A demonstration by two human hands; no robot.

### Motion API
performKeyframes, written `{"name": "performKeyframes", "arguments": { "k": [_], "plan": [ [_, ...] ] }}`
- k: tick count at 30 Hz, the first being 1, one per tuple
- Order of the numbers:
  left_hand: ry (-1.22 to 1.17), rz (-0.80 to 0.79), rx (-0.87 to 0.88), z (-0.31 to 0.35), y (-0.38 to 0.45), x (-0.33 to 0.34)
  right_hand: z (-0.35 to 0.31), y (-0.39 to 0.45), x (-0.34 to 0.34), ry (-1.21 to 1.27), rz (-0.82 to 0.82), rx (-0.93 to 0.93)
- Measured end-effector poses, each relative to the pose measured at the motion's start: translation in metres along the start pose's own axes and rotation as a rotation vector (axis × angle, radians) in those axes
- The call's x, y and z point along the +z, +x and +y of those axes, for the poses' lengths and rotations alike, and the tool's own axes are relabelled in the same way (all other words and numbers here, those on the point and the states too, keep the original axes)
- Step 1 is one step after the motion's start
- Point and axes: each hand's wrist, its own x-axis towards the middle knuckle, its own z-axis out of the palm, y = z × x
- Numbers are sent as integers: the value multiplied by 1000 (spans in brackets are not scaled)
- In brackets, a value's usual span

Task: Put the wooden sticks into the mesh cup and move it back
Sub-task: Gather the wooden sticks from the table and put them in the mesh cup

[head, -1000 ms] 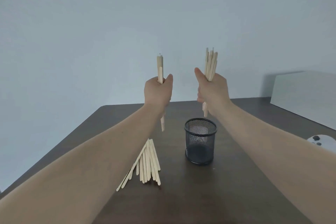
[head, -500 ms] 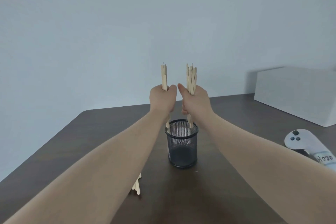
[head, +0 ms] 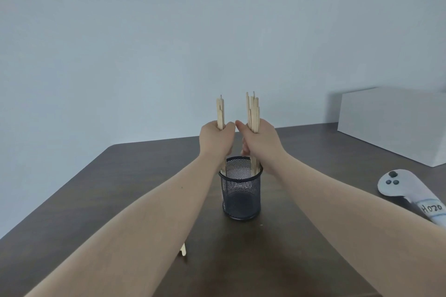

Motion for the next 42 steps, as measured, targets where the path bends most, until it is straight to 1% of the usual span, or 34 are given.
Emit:
{"name": "performKeyframes", "arguments": {
  "k": [7,11,15,18,20,21,22,24,26,28,31,33,34,35,38,42],
  "plan": [
    [111,26,51,-6,0,-3,-2,-3,1,4,-5,6],
    [49,37,55,-4,1,-7,-1,0,2,-52,52,24],
    [6,67,71,2,4,-15,-8,0,-1,-42,74,35],
    [41,134,94,7,6,-27,-16,0,-5,-160,112,-1],
    [165,208,92,8,10,-44,-23,-3,-6,-263,142,-61],
    [279,222,77,7,12,-56,-27,-6,-5,-326,150,-108],
    [432,209,39,4,14,-71,-32,-10,-3,-388,154,-162],
    [753,105,-106,-1,11,-102,-43,-22,5,-475,144,-280],
    [927,-19,-274,-8,3,-129,-55,-34,20,-538,57,-318],
    [968,-104,-379,-18,-4,-149,-60,-46,41,-694,-118,-257],
    [971,-195,-447,-32,-16,-163,-59,-63,74,-1013,-479,-67],
    [1009,-259,-473,-38,-25,-166,-54,-72,89,-1100,-686,106],
    [1041,-291,-484,-40,-29,-166,-49,-74,94,-1117,-745,174],
    [1073,-313,-488,-41,-33,-166,-44,-75,99,-1115,-774,230],
    [1115,-316,-482,-46,-41,-166,-26,-75,110,-1058,-778,360],
    [1133,-299,-462,-52,-42,-167,-17,-72,122,-1141,-798,451]
  ]
}}
